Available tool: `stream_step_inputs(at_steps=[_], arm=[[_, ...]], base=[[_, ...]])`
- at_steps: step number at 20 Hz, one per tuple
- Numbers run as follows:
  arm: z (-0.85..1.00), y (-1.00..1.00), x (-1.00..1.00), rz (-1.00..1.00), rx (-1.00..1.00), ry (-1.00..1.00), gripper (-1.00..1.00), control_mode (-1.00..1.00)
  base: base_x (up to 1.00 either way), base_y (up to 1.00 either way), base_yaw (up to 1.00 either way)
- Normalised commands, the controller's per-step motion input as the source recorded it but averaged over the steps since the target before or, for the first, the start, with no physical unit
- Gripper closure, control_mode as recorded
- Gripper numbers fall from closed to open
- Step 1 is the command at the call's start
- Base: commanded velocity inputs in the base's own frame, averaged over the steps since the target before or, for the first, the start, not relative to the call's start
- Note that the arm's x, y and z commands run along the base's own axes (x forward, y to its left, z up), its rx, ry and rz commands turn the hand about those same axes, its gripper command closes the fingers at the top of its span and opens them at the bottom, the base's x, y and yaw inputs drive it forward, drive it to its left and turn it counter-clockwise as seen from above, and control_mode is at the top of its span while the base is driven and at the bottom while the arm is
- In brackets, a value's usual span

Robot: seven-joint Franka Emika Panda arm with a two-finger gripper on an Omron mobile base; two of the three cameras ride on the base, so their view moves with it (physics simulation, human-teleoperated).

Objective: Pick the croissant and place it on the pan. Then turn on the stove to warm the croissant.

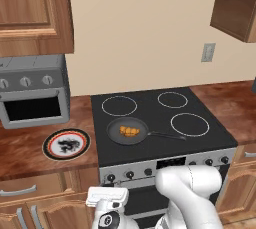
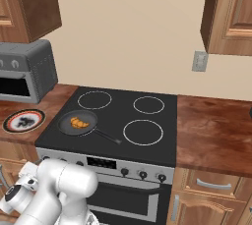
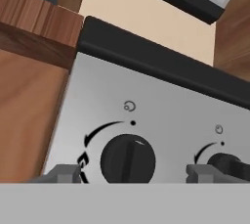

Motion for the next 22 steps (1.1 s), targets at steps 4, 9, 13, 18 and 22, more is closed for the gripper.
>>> stream_step_inputs(at_steps=[4,9,13,18,22], arm=[[0.00,0.00,0.00,0.00,0.00,0.00,-1.00,-1.00],[0.00,0.00,0.00,0.00,0.00,0.01,-1.00,-1.00],[0.04,0.00,0.00,0.02,0.00,0.00,-1.00,-1.00],[0.06,0.00,-0.01,0.02,0.00,0.00,-1.00,-1.00],[0.08,-0.01,-0.02,0.03,0.00,0.00,-1.00,-1.00]], base=[[0.00,0.00,0.00],[0.00,0.00,0.00],[0.00,0.00,0.00],[0.00,0.00,0.00],[0.00,0.00,0.00]])
